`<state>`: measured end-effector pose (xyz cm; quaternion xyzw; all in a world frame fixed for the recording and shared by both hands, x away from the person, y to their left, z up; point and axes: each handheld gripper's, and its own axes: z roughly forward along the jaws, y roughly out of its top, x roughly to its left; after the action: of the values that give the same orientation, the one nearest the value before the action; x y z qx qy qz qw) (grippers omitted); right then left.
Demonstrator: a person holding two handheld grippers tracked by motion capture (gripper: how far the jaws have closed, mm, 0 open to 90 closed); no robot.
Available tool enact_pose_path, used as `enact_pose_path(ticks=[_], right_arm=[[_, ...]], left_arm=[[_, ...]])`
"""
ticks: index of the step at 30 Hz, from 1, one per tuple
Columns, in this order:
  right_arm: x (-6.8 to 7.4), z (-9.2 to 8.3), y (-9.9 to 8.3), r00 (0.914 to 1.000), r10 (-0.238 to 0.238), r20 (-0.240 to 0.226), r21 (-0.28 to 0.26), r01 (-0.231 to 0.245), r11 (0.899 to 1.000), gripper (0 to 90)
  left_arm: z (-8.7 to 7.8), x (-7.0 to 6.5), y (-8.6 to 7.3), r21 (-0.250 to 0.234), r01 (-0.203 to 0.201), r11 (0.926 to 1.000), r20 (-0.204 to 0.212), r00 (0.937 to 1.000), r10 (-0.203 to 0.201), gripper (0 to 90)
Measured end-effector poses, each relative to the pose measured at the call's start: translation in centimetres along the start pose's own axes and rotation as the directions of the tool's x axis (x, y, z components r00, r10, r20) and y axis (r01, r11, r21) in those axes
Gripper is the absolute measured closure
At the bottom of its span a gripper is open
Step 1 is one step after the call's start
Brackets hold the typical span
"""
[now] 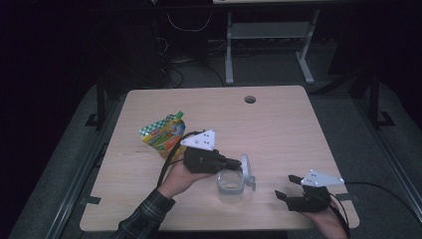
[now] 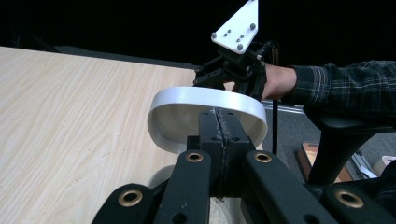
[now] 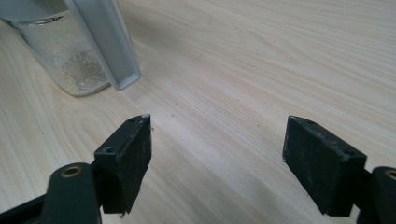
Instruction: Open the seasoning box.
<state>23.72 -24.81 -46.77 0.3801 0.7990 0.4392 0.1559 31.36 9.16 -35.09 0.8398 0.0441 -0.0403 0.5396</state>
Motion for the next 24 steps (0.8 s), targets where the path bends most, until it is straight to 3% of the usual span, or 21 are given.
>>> enact_pose_path(ticks=[7, 14, 21, 24], right_arm=[[0.0, -0.1, 0.0, 1.0, 0.001, -0.002, -0.004, -0.001, 1.0, 23.4], [0.1, -0.3, 0.2, 0.9997, 0.008, -0.021, -0.005, -0.008, 1.0, 27.1], [0.6, -0.4, 0.7, 0.9956, 0.009, -0.093, -0.013, -0.01, 1.0, 48.8], [0.9, -0.3, 1.0, 0.9925, -0.004, -0.122, -0.013, 0.002, 1.0, 58.9]], left_arm=[[0.3, 0.0, 0.1, 0.004, 0.0, 1.0, 0.002, 1.0, 0.0, 90.0], [-0.5, 0.1, -0.4, 0.02, 0.009, 0.9998, -0.015, 0.9999, -0.009, 90.0], [-2.0, 0.1, -1.1, 0.01, 0.048, 0.9988, -0.054, 0.9974, -0.048, 87.7], [-2.6, 0.0, -1.4, 0.023, 0.044, 0.9987, -0.071, 0.9966, -0.043, 85.9]])
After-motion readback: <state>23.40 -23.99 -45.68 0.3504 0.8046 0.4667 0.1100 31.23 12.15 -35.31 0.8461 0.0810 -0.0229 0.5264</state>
